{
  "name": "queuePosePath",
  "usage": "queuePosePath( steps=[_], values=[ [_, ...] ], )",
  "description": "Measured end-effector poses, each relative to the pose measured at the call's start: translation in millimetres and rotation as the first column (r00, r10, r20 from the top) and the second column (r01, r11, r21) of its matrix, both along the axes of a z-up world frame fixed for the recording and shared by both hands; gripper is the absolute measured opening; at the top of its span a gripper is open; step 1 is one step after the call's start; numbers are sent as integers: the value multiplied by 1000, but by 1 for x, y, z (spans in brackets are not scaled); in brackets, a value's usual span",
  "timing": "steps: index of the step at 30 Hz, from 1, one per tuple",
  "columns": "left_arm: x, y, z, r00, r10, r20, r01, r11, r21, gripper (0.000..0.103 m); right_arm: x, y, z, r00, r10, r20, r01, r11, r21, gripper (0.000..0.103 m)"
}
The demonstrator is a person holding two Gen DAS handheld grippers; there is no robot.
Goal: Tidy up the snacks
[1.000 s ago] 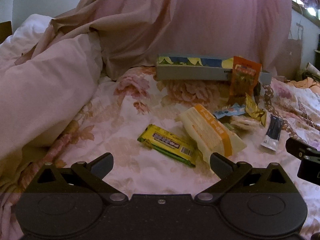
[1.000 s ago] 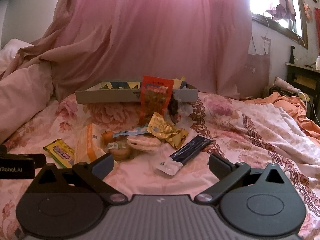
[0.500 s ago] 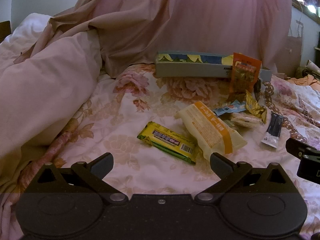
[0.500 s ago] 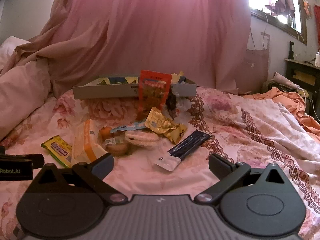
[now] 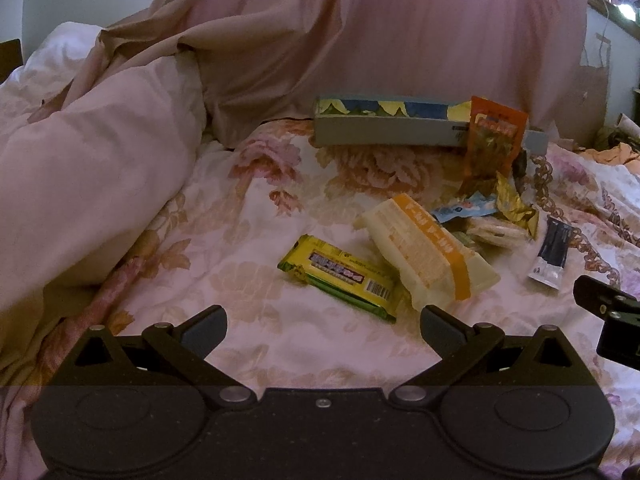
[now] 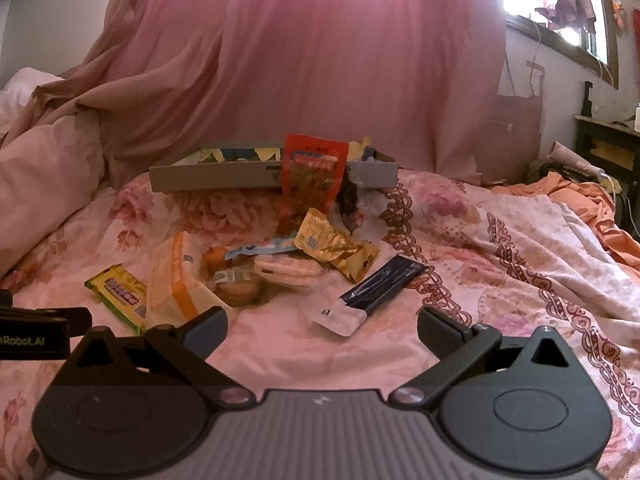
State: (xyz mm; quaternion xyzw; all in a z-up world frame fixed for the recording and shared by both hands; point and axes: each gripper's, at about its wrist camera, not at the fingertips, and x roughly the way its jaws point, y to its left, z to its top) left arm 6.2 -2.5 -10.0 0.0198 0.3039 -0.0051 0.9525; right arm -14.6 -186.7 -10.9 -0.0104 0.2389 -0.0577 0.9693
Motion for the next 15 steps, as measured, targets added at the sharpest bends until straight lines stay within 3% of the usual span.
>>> queuePosePath(
  steps=[15],
  values=[
    [13,1,-6,997,30,-71,-28,999,25,102,14,-3,2,996,74,-52,-71,996,53,103]
  ],
)
